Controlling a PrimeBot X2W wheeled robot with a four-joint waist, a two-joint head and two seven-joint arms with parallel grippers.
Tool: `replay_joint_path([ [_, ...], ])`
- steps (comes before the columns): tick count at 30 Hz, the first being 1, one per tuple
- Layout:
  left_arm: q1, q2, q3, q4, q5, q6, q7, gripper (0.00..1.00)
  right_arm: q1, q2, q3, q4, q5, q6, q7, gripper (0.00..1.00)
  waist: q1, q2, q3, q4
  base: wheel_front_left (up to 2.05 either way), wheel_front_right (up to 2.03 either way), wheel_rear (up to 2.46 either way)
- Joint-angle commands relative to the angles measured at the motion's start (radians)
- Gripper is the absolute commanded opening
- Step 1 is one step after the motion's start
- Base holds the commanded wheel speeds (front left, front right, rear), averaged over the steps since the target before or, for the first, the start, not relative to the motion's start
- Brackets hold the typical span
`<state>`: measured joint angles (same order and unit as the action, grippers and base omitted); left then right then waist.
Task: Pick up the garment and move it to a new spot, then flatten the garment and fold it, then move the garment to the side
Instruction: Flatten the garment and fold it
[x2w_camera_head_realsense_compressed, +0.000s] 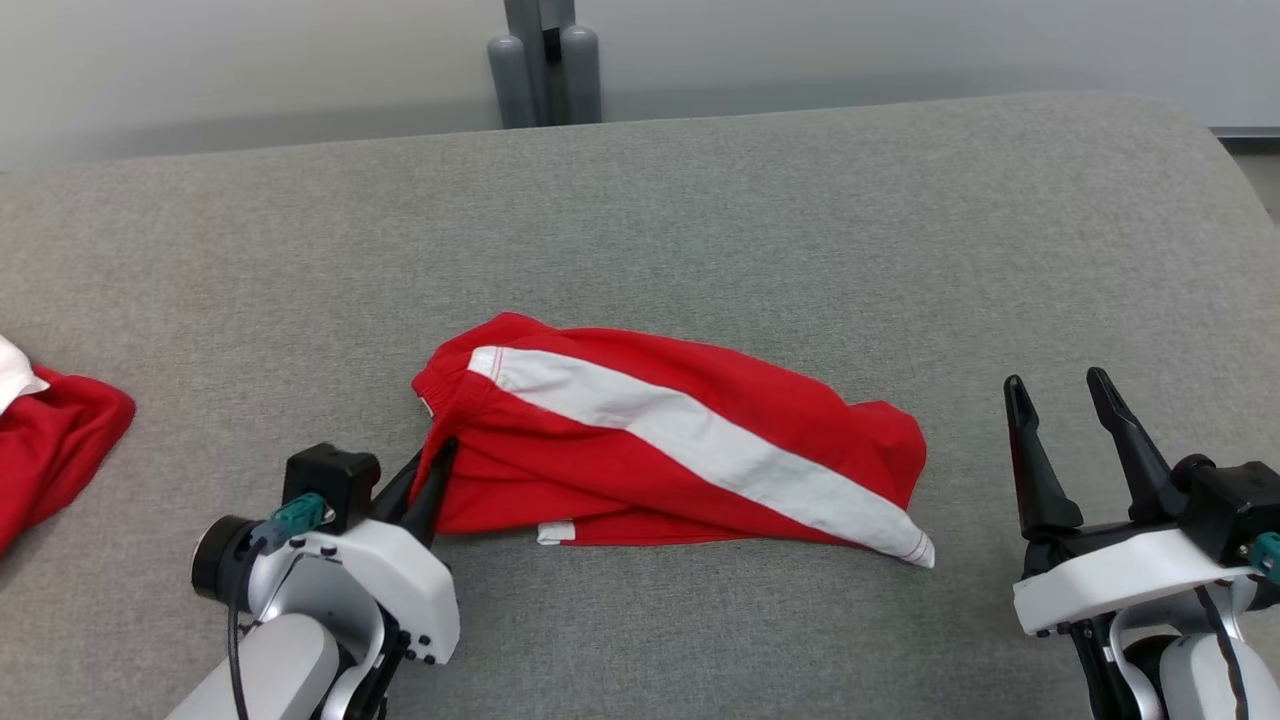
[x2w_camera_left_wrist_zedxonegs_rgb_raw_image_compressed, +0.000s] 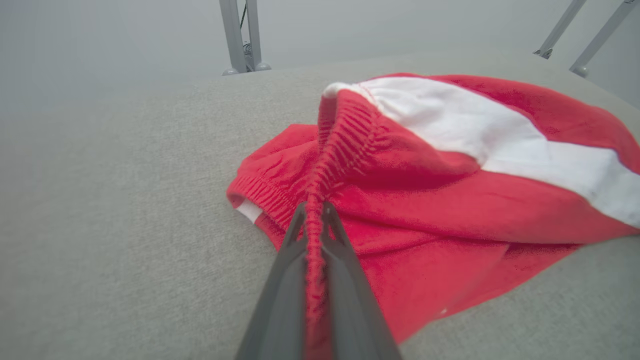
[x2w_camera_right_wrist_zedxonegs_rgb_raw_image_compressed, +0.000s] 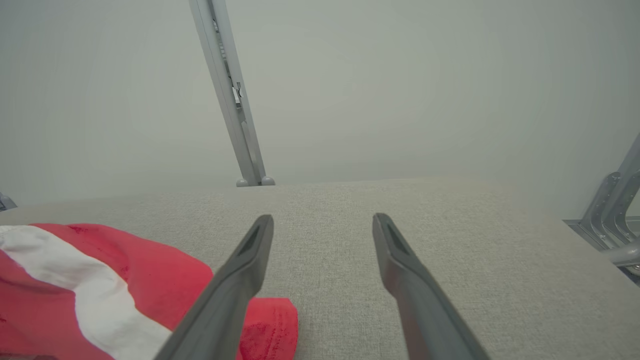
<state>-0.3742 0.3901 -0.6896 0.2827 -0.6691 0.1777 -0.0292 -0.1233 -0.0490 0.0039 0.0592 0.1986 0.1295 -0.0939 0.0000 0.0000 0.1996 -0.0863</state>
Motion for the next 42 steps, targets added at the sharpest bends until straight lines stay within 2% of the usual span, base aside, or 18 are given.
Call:
replay_joint_path([
  [1,0.028,0.019,0.011,-0.025,-0.008,0.018,0.001,0.0,0.0,-0.004,-0.006,-0.003,-0.008,0.002,0.004,1.0,0.0,0.0,-0.003,0.024,0.0,0.0,0.0],
  [6,0.117,0.06,0.029,-0.098,-0.037,0.058,0.016,0.0,0.002,-0.004,-0.008,-0.008,-0.014,0.002,0.016,1.0,0.0,0.0,-0.008,0.059,0.0,0.0,0.0],
  [11,0.188,0.065,0.039,-0.125,-0.071,0.08,0.022,0.0,0.003,-0.004,-0.01,-0.013,-0.02,0.002,0.029,1.0,0.0,0.0,-0.014,0.079,0.0,0.0,0.0],
  [12,0.198,0.062,0.042,-0.128,-0.077,0.082,0.018,0.24,0.004,-0.004,-0.011,-0.014,-0.021,0.002,0.031,1.0,0.0,0.0,-0.017,0.082,0.0,0.0,0.0],
  [13,0.203,0.06,0.044,-0.129,-0.081,0.087,0.012,1.0,0.005,-0.004,-0.01,-0.015,-0.02,0.002,0.03,1.0,0.0,0.0,-0.02,0.085,0.0,0.0,0.0],
  [16,0.22,0.055,0.049,-0.131,-0.088,0.094,0.002,1.0,0.009,-0.004,-0.005,-0.018,-0.02,0.002,0.029,1.0,0.0,0.0,-0.028,0.088,0.0,0.0,0.0],
  [22,0.244,0.057,0.127,-0.166,-0.086,0.161,-0.1,1.0,0.017,-0.005,-0.014,-0.026,-0.02,0.002,0.028,1.0,0.0,0.0,-0.06,0.089,0.0,0.0,0.0],
  [30,0.17,0.084,0.179,-0.258,0.03,0.245,-0.2,1.0,0.02,-0.004,-0.023,-0.034,-0.037,0.002,0.019,1.0,0.0,0.0,-0.086,0.093,0.0,0.0,0.0],
  [35,0.102,0.086,0.182,-0.25,0.087,0.261,-0.213,1.0,0.017,-0.005,-0.027,-0.034,-0.048,0.002,0.014,1.0,0.0,0.0,-0.094,0.095,0.0,0.0,0.0],
  [42,0.099,0.099,0.177,-0.201,0.087,0.263,-0.191,1.0,0.034,-0.004,-0.013,-0.029,-0.066,0.002,0.023,1.0,0.0,0.0,-0.118,0.079,0.0,0.0,0.0],
])
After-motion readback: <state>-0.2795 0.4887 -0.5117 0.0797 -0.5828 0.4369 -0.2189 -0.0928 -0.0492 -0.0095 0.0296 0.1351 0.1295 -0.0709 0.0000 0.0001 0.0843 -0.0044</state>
